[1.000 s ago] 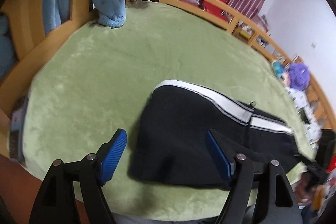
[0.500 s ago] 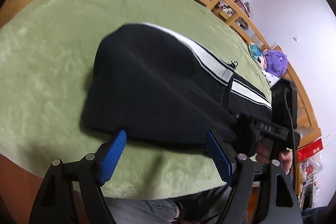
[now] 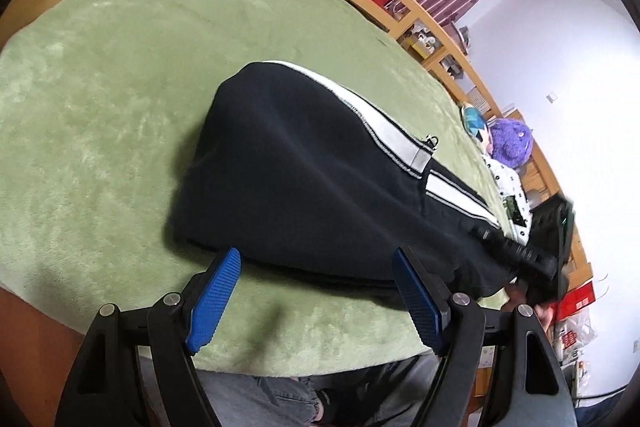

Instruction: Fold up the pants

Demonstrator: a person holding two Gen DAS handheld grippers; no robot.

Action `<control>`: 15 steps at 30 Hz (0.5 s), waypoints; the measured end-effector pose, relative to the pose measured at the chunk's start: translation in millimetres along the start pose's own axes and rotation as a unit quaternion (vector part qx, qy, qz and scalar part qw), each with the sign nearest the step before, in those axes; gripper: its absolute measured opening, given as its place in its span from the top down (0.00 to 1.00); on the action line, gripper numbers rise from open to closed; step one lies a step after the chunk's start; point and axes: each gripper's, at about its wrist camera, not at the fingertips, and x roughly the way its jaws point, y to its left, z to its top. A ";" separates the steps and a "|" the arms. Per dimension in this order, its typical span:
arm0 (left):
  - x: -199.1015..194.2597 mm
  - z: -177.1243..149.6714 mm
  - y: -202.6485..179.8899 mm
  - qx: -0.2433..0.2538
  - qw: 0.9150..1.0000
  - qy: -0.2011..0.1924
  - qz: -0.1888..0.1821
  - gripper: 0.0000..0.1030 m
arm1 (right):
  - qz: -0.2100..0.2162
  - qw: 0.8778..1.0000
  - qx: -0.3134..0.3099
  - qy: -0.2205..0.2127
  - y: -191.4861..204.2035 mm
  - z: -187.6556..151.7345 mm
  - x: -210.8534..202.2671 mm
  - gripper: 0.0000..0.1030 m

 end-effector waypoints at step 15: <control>12.0 5.9 -16.6 0.006 1.000 0.014 0.009 0.25 | 0.021 0.995 -0.023 0.091 29.5 -3.9 81.9 0.63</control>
